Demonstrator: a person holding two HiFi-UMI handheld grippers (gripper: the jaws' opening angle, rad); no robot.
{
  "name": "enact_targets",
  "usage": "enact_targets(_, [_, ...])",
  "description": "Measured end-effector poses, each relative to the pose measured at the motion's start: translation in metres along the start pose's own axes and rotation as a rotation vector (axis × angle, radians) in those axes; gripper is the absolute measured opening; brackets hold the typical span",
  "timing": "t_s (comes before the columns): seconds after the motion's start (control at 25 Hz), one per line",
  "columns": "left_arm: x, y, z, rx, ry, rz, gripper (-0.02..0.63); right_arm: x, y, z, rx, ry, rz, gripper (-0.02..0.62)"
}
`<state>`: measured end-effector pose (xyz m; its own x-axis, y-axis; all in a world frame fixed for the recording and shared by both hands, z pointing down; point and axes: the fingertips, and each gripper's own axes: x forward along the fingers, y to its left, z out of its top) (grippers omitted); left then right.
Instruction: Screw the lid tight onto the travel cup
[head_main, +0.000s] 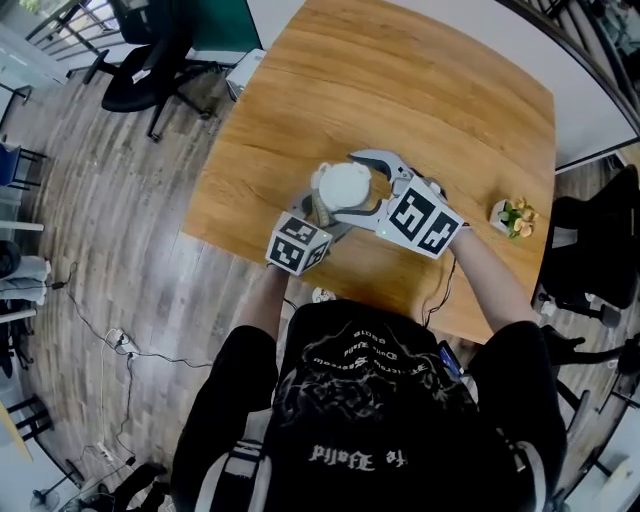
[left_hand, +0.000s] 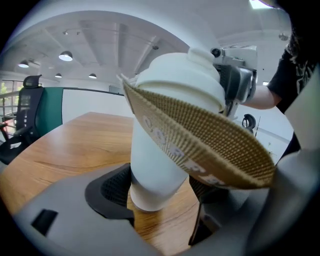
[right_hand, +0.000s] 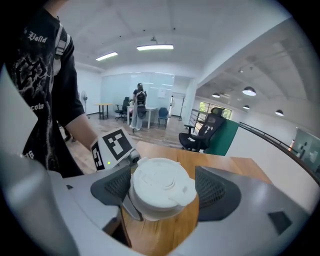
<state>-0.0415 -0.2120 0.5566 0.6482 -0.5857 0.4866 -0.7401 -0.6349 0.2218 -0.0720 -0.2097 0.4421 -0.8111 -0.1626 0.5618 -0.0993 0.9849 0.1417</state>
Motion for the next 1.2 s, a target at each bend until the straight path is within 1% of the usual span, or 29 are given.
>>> enact_targets(0.2, [0.001, 0.000, 0.000, 0.002, -0.014, 0.038, 0.385, -0.004, -0.003, 0.003, 0.103, -0.097, -0.190, 0.410])
enact_targets(0.28, [0.001, 0.000, 0.000, 0.001, -0.018, 0.050, 0.385, -0.005, -0.005, 0.004, 0.149, -0.125, -0.280, 0.411])
enact_targets(0.4, [0.002, -0.001, 0.000, -0.002, -0.028, 0.070, 0.385, -0.007, -0.012, 0.005, 0.245, -0.164, -0.472, 0.410])
enact_targets(0.48, [0.003, 0.000, 0.000, 0.000, -0.039, 0.079, 0.385, -0.007, -0.015, 0.005, 0.293, -0.162, -0.584, 0.405])
enact_targets(0.52, [0.003, 0.001, -0.001, 0.002, -0.044, 0.082, 0.385, -0.007, -0.016, 0.005, 0.308, -0.154, -0.616, 0.405])
enact_targets(0.6, [0.002, 0.003, -0.003, 0.001, -0.044, 0.085, 0.385, -0.005, -0.016, 0.006, 0.317, -0.139, -0.630, 0.405])
enact_targets(0.68, [0.000, 0.001, -0.002, -0.001, -0.044, 0.081, 0.385, -0.004, -0.014, 0.006, 0.307, -0.137, -0.590, 0.408])
enact_targets(0.72, [0.000, 0.000, -0.001, -0.001, -0.045, 0.077, 0.385, -0.005, -0.013, 0.007, 0.299, -0.144, -0.551, 0.408])
enact_targets(0.84, [0.001, 0.000, 0.000, 0.005, -0.045, 0.065, 0.385, -0.007, -0.009, 0.011, 0.250, -0.182, -0.375, 0.426])
enact_targets(0.88, [0.001, 0.000, 0.000, 0.006, -0.045, 0.062, 0.385, -0.007, -0.007, 0.009, 0.219, -0.179, -0.304, 0.436])
enact_targets(0.96, [0.002, 0.000, -0.001, 0.009, -0.044, 0.053, 0.385, -0.002, -0.001, 0.001, 0.154, -0.150, -0.146, 0.486])
enact_targets(1.0, [0.002, 0.000, -0.001, 0.011, -0.042, 0.048, 0.385, 0.000, 0.003, -0.002, 0.124, -0.138, -0.074, 0.492])
enact_targets(1.04, [0.003, -0.001, -0.001, 0.014, -0.038, 0.041, 0.385, 0.002, 0.005, -0.003, 0.099, -0.134, -0.020, 0.492])
enact_targets(1.2, [0.006, -0.002, -0.002, 0.031, -0.013, 0.013, 0.385, 0.010, 0.003, -0.001, 0.040, -0.118, 0.124, 0.490])
